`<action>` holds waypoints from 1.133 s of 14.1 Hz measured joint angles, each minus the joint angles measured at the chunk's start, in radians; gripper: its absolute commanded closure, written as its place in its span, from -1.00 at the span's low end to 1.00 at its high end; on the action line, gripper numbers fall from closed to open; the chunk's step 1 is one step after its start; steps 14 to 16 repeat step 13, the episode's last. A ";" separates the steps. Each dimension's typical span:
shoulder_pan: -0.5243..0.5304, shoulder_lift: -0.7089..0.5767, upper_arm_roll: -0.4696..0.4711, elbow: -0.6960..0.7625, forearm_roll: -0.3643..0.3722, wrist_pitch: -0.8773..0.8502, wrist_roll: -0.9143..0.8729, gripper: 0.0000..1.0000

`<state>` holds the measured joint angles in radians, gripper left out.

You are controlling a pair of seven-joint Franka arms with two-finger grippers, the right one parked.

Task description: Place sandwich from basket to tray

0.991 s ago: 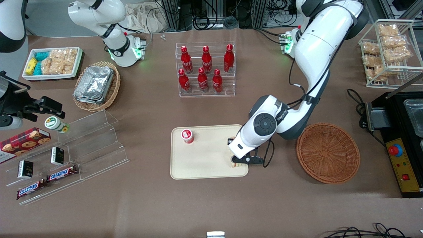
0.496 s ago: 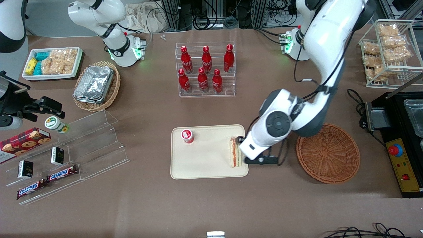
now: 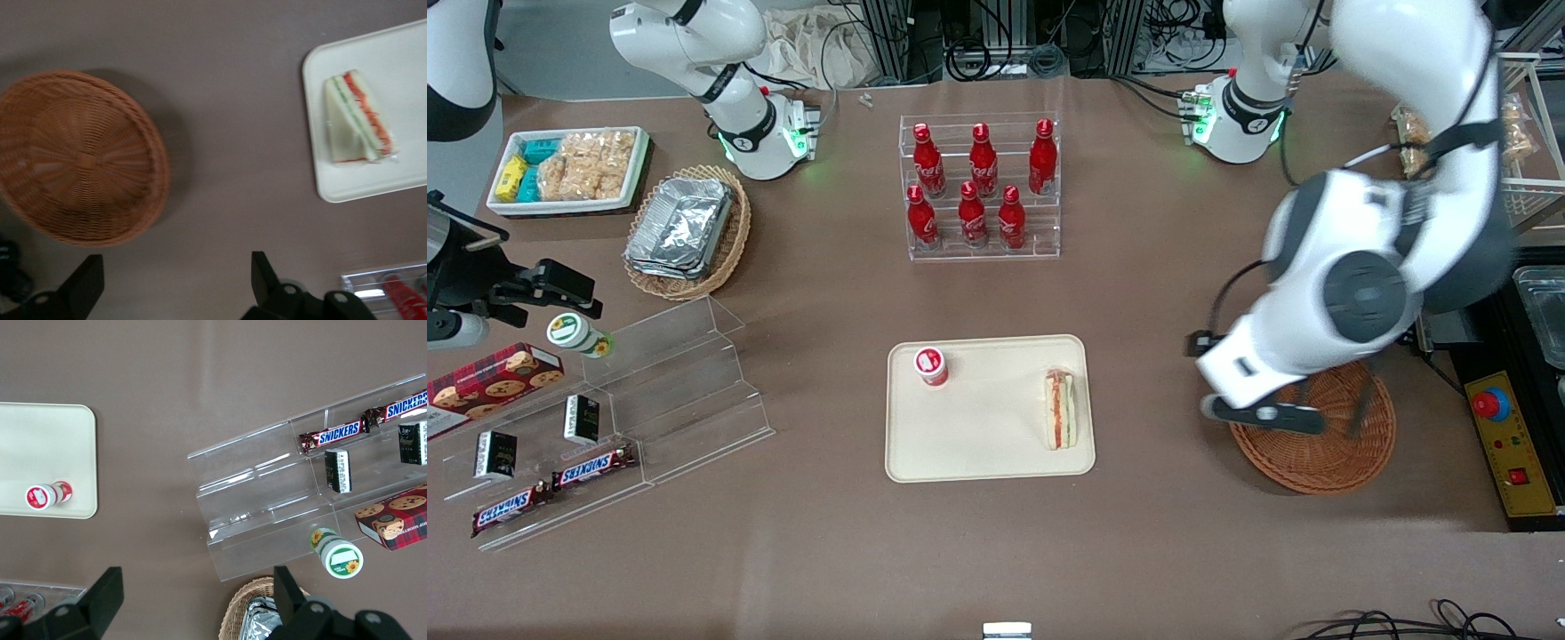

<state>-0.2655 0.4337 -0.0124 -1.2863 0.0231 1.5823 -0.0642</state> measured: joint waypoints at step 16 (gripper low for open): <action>-0.005 -0.112 0.190 -0.008 -0.035 -0.045 0.079 -0.98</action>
